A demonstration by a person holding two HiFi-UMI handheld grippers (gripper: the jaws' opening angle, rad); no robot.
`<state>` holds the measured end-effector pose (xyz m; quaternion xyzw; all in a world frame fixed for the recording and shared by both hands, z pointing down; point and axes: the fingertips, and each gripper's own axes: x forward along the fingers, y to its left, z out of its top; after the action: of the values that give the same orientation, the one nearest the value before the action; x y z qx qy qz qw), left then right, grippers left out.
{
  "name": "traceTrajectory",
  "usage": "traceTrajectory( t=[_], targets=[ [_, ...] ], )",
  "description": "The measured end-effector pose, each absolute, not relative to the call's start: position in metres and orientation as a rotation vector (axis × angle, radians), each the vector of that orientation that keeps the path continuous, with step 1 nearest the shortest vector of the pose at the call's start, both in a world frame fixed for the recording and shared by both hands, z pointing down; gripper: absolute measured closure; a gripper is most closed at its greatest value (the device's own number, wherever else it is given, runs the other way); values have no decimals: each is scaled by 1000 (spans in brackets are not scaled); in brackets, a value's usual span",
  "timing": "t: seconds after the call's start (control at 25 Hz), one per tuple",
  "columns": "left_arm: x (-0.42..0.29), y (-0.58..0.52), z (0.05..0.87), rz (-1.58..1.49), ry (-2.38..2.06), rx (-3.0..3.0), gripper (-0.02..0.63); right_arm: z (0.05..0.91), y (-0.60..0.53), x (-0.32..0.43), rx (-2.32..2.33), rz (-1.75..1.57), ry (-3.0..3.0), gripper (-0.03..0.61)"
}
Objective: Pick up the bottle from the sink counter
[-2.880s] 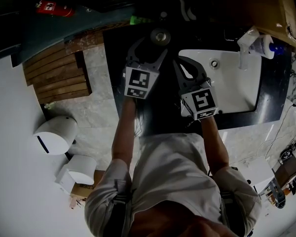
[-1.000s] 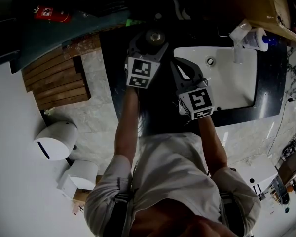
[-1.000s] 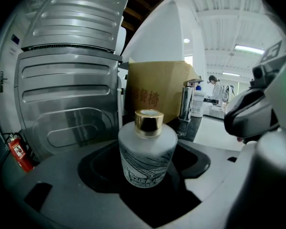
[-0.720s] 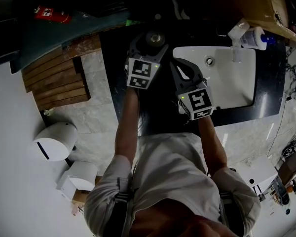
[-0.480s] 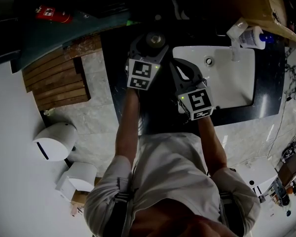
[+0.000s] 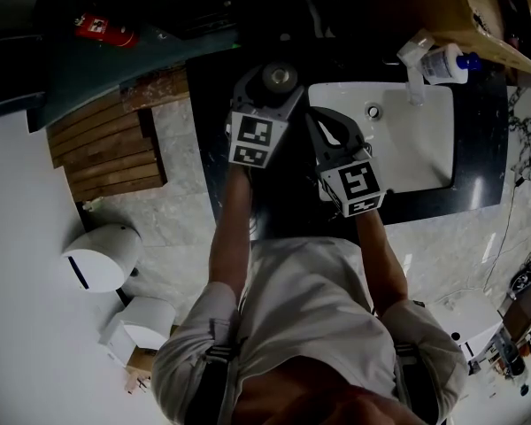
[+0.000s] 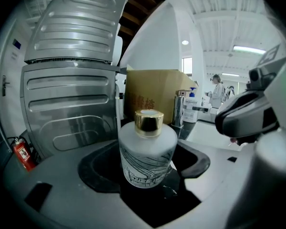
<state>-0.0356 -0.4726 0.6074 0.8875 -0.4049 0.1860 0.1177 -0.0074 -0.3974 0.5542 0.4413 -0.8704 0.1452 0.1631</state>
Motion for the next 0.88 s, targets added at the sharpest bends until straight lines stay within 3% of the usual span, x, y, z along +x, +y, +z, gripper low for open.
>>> traceTrajectory(
  t=[0.88],
  targets=[
    [-37,-421,513,467,-1234,2674,295,492,-370,14,1282,289,-2563,581]
  ],
)
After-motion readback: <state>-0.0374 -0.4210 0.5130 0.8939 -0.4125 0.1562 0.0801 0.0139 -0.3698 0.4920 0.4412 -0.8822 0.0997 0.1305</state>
